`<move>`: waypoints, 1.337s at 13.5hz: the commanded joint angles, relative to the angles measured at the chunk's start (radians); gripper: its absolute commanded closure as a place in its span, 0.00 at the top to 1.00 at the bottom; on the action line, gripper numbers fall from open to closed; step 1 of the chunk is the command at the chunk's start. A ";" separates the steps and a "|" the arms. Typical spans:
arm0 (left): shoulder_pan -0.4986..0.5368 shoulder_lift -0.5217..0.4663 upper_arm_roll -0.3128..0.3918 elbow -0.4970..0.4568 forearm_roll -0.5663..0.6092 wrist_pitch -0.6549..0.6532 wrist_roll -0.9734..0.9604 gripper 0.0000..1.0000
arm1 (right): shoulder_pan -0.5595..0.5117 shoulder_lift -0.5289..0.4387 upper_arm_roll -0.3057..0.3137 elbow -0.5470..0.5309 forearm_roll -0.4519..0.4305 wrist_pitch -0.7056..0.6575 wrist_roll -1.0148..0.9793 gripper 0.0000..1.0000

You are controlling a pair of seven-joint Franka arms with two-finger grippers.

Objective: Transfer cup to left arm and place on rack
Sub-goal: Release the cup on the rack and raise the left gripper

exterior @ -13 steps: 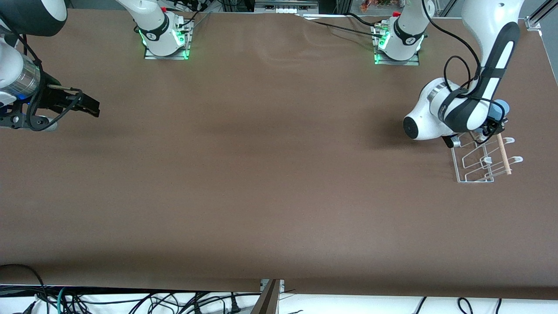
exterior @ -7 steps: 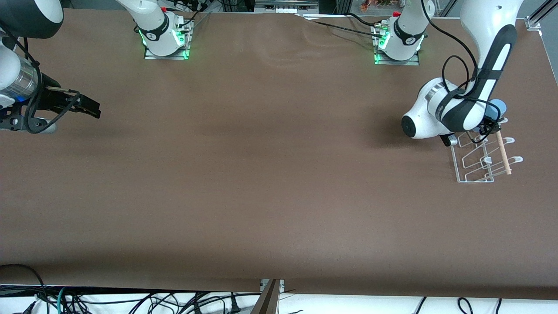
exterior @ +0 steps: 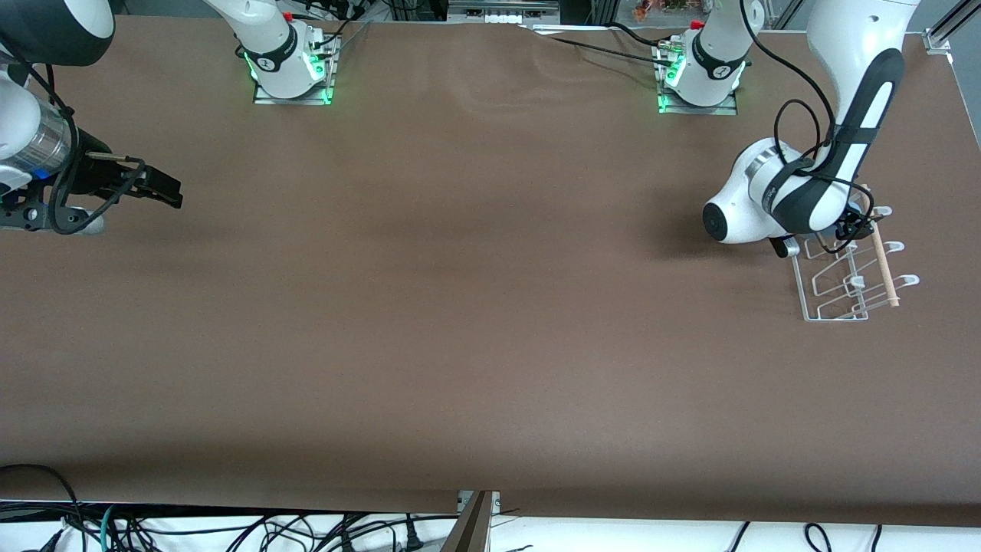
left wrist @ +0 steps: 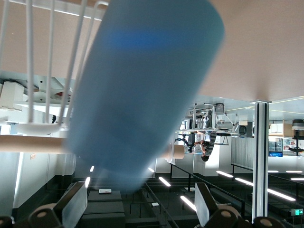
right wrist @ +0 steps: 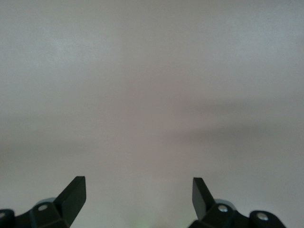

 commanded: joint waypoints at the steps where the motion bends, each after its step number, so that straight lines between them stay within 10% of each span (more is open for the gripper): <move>1: -0.004 -0.024 -0.008 0.000 0.030 0.003 -0.005 1.00 | -0.006 0.019 0.003 0.030 0.013 -0.012 -0.007 0.99; 5: -0.004 -0.067 -0.061 0.085 -0.048 0.006 -0.007 1.00 | -0.011 0.021 0.000 0.051 0.016 -0.018 -0.022 0.99; 15: 0.000 -0.072 -0.090 0.562 -0.902 0.000 -0.178 1.00 | -0.005 0.012 0.008 0.051 0.018 -0.039 -0.022 0.99; 18: -0.020 -0.069 -0.095 0.691 -0.966 0.018 -0.309 1.00 | -0.003 0.010 0.011 0.065 0.022 -0.063 -0.014 0.99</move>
